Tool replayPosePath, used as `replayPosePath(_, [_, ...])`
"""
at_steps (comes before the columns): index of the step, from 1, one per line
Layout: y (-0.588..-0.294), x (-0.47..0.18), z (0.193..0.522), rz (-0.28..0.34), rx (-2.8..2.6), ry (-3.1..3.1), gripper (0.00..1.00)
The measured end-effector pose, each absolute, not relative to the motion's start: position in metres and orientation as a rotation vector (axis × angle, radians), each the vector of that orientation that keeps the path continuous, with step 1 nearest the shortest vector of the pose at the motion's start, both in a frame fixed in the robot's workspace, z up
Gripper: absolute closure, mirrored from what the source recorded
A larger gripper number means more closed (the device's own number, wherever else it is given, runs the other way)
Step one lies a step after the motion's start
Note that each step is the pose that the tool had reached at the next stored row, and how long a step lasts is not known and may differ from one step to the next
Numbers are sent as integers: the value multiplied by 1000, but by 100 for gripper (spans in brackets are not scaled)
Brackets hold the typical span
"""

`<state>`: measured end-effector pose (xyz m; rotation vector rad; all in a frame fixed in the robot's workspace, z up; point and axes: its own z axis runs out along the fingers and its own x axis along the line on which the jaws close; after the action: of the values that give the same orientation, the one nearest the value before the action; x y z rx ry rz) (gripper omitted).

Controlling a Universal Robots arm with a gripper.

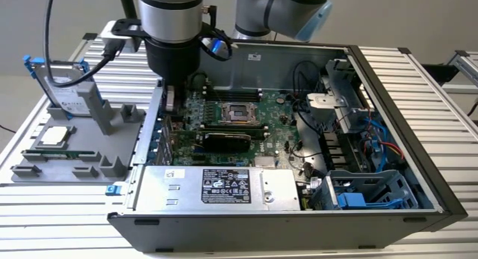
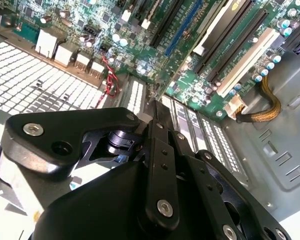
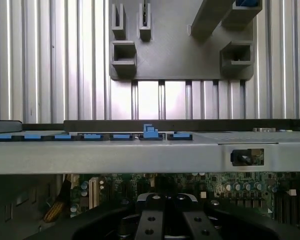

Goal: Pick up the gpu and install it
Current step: 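Insert the gpu into the slot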

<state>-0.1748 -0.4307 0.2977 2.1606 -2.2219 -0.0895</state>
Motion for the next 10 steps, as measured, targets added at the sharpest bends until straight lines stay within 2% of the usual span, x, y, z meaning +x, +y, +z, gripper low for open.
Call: replayPosePath(10, [-433, -177, 298, -89, 2160, -2222, 100])
